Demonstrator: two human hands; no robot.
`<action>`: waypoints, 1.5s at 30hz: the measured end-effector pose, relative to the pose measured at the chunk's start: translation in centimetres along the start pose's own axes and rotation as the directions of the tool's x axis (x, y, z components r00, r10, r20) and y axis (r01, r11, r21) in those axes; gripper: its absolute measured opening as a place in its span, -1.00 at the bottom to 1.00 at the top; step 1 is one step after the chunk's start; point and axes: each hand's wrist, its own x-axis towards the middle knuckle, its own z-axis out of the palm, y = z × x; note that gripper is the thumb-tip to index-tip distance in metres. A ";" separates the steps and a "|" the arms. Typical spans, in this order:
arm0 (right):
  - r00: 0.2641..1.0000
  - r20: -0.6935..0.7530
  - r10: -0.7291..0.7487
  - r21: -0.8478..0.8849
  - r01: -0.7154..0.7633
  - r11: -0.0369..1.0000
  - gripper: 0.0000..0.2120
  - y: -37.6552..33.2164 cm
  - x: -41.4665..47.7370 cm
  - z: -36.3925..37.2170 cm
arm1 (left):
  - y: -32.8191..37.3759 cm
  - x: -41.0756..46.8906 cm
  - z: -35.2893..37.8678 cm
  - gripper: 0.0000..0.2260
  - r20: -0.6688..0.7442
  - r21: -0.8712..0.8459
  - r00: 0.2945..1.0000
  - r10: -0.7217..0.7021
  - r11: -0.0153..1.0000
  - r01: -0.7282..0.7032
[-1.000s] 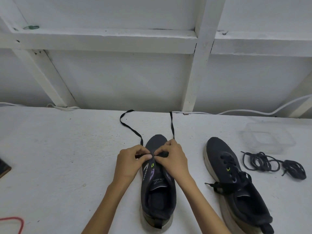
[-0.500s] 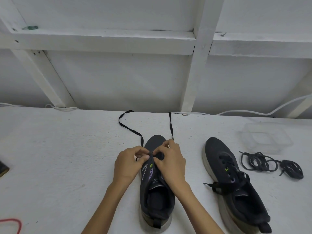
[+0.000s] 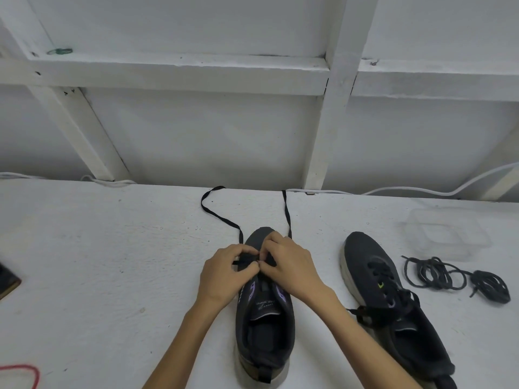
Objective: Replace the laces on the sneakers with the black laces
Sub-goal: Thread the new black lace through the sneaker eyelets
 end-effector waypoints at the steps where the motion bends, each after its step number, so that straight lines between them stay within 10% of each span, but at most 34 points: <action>1: 1.000 0.023 0.006 0.031 -0.006 1.000 -0.90 0.2 0.2 -0.4 | 0.1 0.0 0.1 -0.77 -0.020 0.008 1.000 -0.004 1.000 0.004; 12: 0.970 0.130 0.205 0.607 -0.241 0.757 -0.90 2.5 1.3 -2.2 | 0.8 0.0 1.3 -0.53 -0.041 0.149 0.998 0.044 0.988 -0.037; 16: 0.974 0.132 0.186 0.681 -0.225 0.697 -0.90 3.2 0.8 -2.6 | 1.2 1.0 1.0 -0.78 -0.012 0.129 0.997 0.074 0.989 -0.071; 45: 0.927 0.199 0.318 0.600 -0.371 0.708 -0.80 3.0 -0.8 -1.2 | 1.1 1.1 2.9 -0.83 -0.097 0.336 0.967 0.236 0.922 -0.192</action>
